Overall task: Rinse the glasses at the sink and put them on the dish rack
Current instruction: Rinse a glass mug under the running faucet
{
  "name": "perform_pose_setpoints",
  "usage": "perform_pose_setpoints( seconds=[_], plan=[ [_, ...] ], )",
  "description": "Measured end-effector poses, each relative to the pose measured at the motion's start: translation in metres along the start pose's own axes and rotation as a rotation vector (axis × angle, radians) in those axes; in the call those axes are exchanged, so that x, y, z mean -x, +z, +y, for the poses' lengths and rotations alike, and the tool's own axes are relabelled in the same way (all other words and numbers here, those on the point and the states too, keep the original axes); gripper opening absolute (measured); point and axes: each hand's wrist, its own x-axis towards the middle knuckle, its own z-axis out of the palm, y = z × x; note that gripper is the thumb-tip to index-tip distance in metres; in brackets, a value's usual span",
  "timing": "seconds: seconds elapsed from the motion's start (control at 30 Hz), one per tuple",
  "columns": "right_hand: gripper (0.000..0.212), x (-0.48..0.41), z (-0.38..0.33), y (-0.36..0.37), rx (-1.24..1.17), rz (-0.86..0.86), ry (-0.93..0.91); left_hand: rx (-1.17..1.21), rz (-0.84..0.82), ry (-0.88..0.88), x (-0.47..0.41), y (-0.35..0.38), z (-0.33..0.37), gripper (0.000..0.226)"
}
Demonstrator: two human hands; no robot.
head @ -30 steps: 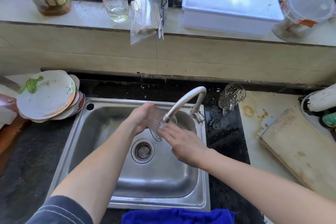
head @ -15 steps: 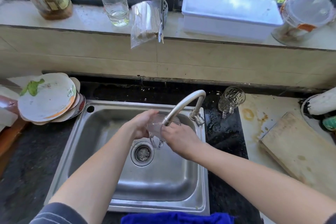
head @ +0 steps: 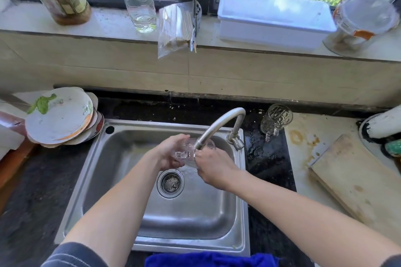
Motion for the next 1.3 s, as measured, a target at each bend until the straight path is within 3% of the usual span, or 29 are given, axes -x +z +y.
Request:
perform_pose_setpoints(
  seconds=[0.1, 0.17, 0.27, 0.33, 0.4, 0.47, 0.57, 0.7, 0.83, 0.97, 1.13, 1.17, 1.3],
  plan=[
    [0.042, 0.016, 0.016, 0.013, -0.011, 0.057, -0.166, -0.029, 0.007, -0.029, 0.009, -0.009, -0.001, 0.03],
    [0.043, 0.012, 0.019, 0.021, 0.035, 0.044, -0.162, -0.047, 0.007, -0.064, 0.013, -0.004, -0.004, 0.027],
    [0.036, -0.004, 0.008, 0.025, 0.13, -0.168, -0.045, -0.023, 0.008, -0.089, 0.015, 0.006, -0.01, 0.029],
    [0.029, -0.005, 0.003, 0.017, -0.017, -0.16, 0.128, 0.039, -0.022, -0.048, 0.015, 0.0, -0.021, 0.038],
    [0.03, -0.004, 0.0, 0.015, -0.197, -0.105, 0.286, 0.247, -0.107, 0.085, 0.013, -0.002, -0.033, 0.043],
    [0.031, -0.008, -0.01, 0.015, -0.27, -0.041, 0.343, 0.441, -0.132, 0.184, 0.012, 0.009, -0.04, 0.046],
    [0.039, -0.001, -0.016, 0.016, -0.343, -0.025, 0.211, 0.429, -0.035, 0.232, 0.004, 0.006, -0.038, 0.057],
    [0.041, 0.014, -0.004, 0.009, -0.167, -0.01, -0.038, 0.284, 0.083, 0.169, -0.001, -0.013, -0.033, 0.054],
    [0.04, -0.001, -0.012, 0.011, -0.03, -0.04, -0.01, 0.151, 0.095, 0.081, 0.001, -0.002, -0.027, 0.038],
    [0.05, 0.011, 0.002, 0.011, 0.063, 0.008, -0.195, 0.095, 0.121, -0.031, 0.001, -0.021, -0.028, 0.041],
    [0.021, -0.005, -0.005, 0.011, 0.031, -0.001, -0.138, -0.013, 0.059, -0.105, 0.013, -0.005, -0.027, 0.044],
    [0.015, -0.004, -0.003, 0.008, 0.013, -0.003, -0.105, 0.03, 0.031, -0.081, 0.014, -0.007, -0.028, 0.048],
    [0.028, -0.012, -0.016, 0.001, -0.24, 0.038, 0.144, 0.384, -0.146, 0.184, 0.012, -0.001, -0.036, 0.048]
  ],
)
